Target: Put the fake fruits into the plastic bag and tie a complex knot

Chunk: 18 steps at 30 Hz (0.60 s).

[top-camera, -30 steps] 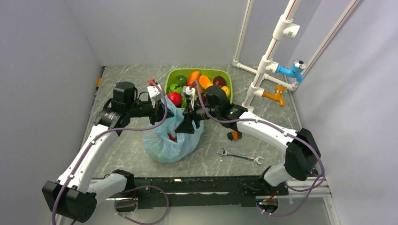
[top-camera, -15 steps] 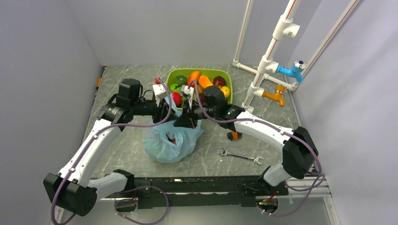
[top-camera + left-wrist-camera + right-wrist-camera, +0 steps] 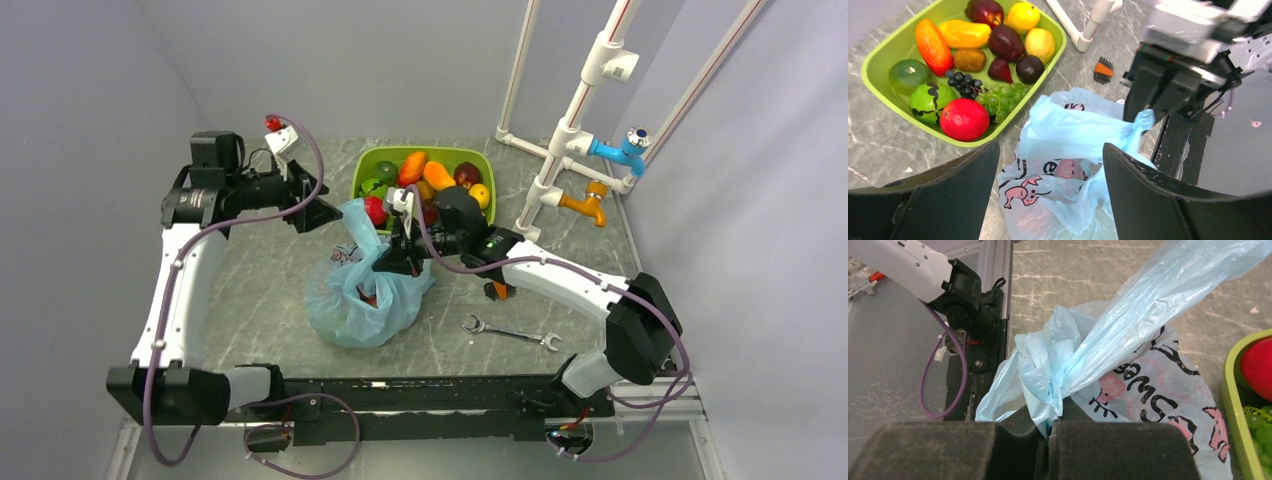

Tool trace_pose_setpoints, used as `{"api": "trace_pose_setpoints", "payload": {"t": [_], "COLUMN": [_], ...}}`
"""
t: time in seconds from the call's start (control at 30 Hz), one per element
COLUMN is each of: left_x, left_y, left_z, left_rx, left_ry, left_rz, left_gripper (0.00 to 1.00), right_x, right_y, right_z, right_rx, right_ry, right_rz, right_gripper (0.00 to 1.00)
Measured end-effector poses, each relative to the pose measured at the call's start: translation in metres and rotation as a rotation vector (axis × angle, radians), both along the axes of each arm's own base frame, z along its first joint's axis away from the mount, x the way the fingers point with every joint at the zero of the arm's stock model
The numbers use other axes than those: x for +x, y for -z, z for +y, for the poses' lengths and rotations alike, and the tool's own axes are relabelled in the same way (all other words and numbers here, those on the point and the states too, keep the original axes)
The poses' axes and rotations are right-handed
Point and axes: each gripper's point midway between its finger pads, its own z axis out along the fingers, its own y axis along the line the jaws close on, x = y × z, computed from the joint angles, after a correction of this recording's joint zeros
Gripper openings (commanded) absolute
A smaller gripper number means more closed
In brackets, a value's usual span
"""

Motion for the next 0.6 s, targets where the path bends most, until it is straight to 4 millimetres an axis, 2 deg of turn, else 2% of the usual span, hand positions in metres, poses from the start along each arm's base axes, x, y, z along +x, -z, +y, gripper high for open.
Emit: {"api": "trace_pose_setpoints", "payload": {"t": [0.13, 0.2, 0.3, 0.33, 0.37, 0.5, 0.6], "left_x": [0.015, 0.018, 0.013, 0.011, 0.008, 0.001, 0.002], "left_y": [0.024, 0.034, 0.045, 0.046, 0.046, 0.035, 0.028], "left_z": [-0.002, -0.005, -0.015, -0.017, -0.02, -0.02, -0.009], "left_rx": [0.007, 0.008, -0.005, -0.014, -0.026, -0.079, -0.106], "left_ry": [0.03, 0.044, 0.093, 0.107, 0.123, 0.15, 0.103], "left_rz": [0.085, 0.124, 0.183, 0.201, 0.212, 0.216, 0.221], "left_gripper": [0.81, 0.72, 0.24, 0.09, 0.0, 0.0, 0.0], "right_x": [-0.006, -0.007, -0.008, -0.008, -0.008, -0.008, -0.003], "right_y": [-0.007, -0.008, -0.008, -0.008, -0.007, -0.007, -0.006], "right_z": [0.0, 0.001, 0.001, 0.001, 0.001, 0.001, -0.001], "right_rx": [0.016, 0.02, 0.019, 0.018, 0.018, 0.016, 0.018], "right_ry": [-0.036, -0.049, -0.058, -0.06, -0.061, -0.06, -0.042], "right_rz": [-0.059, -0.078, -0.095, -0.099, -0.101, -0.103, -0.109], "right_gripper": [0.0, 0.0, 0.0, 0.0, 0.0, 0.05, 0.08]}}
